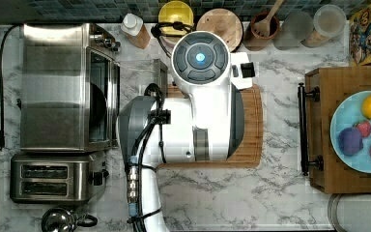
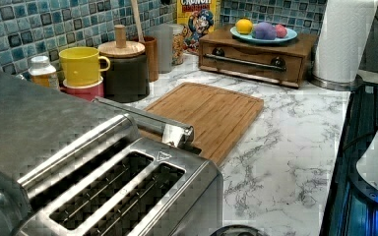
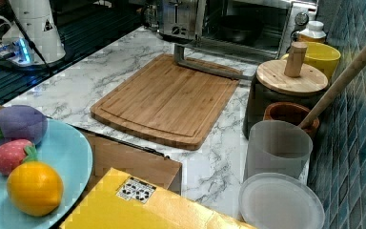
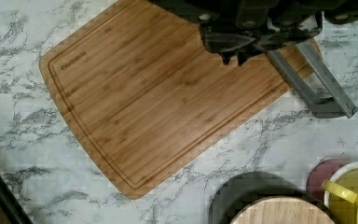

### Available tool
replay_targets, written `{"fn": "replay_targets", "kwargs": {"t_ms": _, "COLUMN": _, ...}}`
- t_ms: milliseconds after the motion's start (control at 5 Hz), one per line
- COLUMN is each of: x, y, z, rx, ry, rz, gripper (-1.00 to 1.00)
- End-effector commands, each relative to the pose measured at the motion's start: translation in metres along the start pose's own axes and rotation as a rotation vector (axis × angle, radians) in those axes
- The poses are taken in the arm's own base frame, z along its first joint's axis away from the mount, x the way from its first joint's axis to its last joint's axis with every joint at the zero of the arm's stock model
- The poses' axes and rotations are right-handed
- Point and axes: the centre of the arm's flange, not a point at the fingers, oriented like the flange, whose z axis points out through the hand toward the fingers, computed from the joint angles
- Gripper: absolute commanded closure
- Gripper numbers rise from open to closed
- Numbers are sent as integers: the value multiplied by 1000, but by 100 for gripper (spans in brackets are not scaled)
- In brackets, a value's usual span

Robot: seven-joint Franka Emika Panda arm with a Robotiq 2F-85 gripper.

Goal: Close the oven.

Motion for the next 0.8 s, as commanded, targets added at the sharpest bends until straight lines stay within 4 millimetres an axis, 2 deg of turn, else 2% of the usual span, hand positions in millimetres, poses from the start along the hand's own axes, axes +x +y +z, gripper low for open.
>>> {"fn": "replay_targets", "kwargs": {"t_ms": 200, "x": 1, "y": 0, "z": 1, "rx": -3, "ry": 5, "rz": -3, "gripper": 100}}
{"fn": "replay_targets", "kwargs": {"t_ms": 800, "x": 11, "y": 52, "z": 88, "rx": 268, "ry": -105, "rz": -264, "gripper": 100}}
